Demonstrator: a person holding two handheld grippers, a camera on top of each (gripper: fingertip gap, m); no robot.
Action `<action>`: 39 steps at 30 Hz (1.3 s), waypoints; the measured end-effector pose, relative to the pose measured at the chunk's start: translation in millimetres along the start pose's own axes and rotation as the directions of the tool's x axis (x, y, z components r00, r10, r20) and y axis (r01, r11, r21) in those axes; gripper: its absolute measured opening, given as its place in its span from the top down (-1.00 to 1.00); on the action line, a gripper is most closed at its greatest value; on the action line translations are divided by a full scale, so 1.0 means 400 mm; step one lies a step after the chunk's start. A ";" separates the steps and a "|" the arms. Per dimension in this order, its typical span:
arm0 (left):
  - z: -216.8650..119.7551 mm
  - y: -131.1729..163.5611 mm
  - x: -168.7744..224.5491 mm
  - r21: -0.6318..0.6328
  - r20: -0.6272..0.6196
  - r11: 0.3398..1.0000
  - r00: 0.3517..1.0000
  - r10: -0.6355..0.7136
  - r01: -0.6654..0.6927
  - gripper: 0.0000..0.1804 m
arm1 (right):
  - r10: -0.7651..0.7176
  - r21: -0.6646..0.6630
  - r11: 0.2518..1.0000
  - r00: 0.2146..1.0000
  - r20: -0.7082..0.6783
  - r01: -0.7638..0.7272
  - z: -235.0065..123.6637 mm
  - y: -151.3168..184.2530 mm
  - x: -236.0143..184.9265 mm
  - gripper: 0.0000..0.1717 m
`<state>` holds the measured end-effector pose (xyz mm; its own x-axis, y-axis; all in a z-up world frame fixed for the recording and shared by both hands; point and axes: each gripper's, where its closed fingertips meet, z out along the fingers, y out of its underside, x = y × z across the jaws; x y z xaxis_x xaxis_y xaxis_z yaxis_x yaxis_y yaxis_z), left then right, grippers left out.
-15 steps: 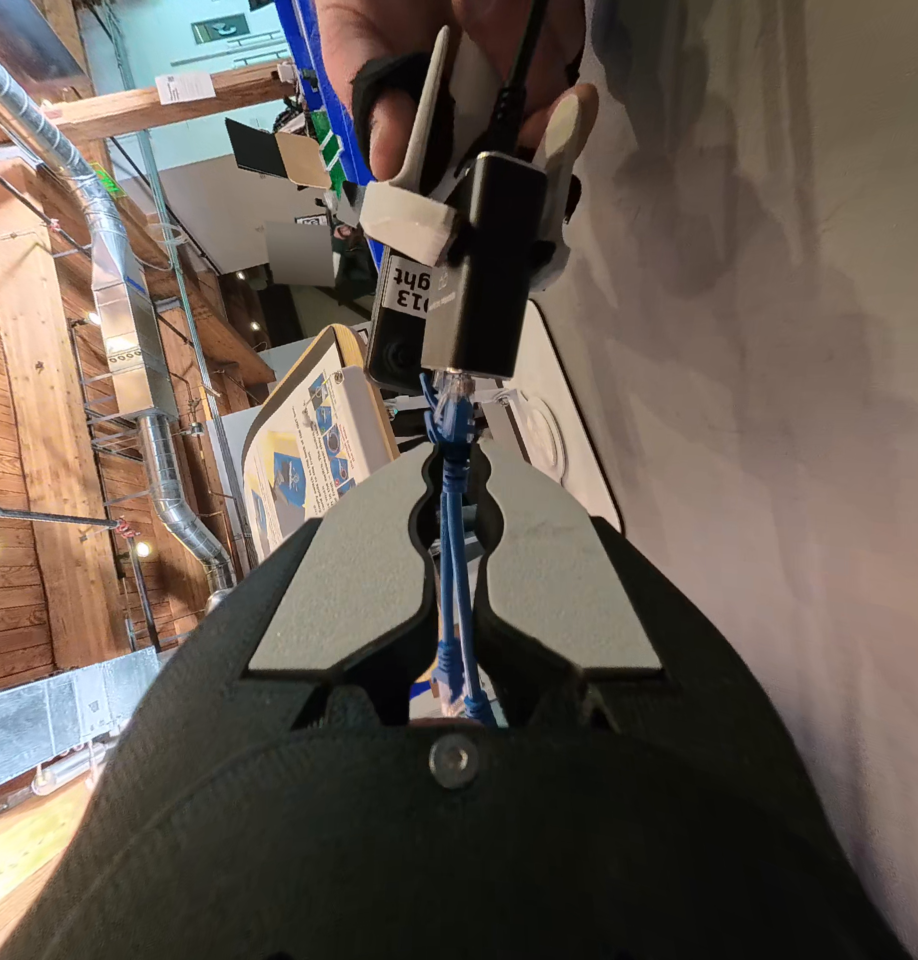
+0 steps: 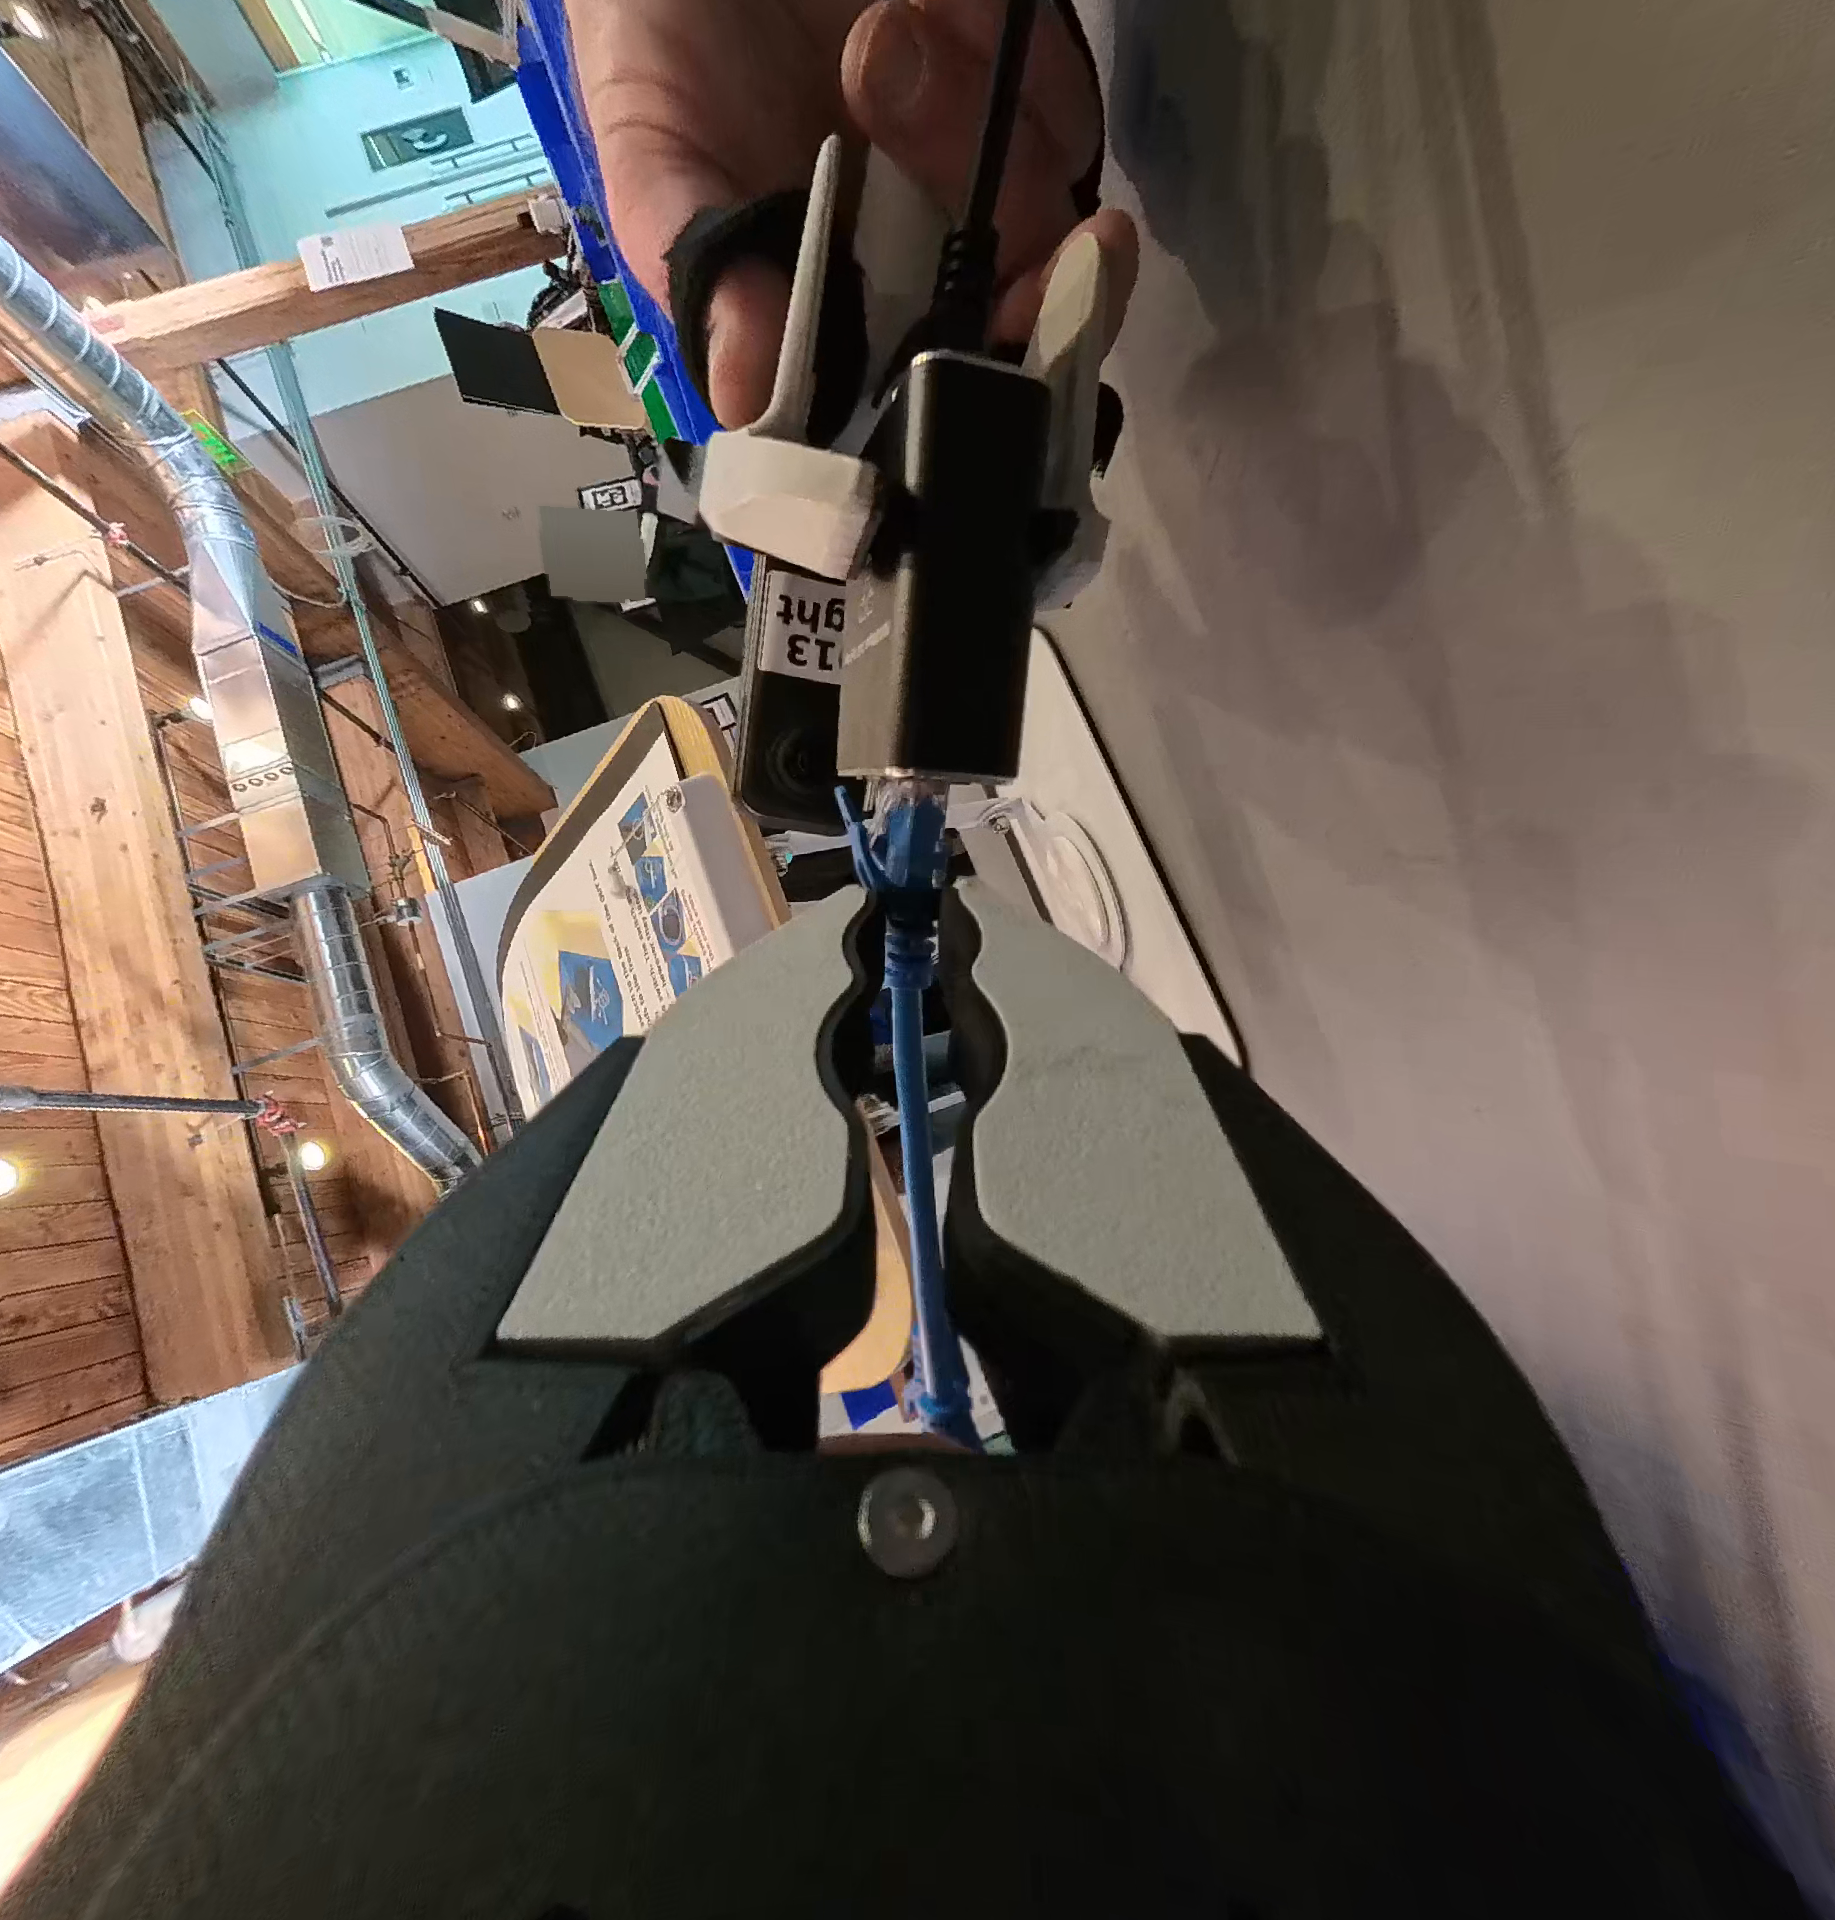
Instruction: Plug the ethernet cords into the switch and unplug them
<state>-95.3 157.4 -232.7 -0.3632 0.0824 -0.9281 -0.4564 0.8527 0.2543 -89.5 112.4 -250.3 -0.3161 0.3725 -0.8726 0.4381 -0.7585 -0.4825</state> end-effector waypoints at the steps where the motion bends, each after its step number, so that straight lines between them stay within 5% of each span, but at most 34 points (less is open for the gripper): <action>1: -0.001 -0.002 0.000 0.003 0.005 1.000 1.000 0.007 -0.007 0.90 | 0.001 -0.003 1.000 1.000 0.002 -0.001 0.001 0.001 0.000 0.70; 39: -0.006 0.021 0.040 -0.040 -0.045 0.999 0.999 -0.025 0.024 0.91 | -0.011 0.081 0.997 0.998 -0.055 0.016 -0.035 -0.027 0.023 0.70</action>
<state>-107.0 164.5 -244.8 -0.3877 0.0373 -0.9210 -0.4968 0.8332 0.2428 -85.4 131.5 -254.3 -0.2739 0.4100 -0.8700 0.3631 -0.7935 -0.4883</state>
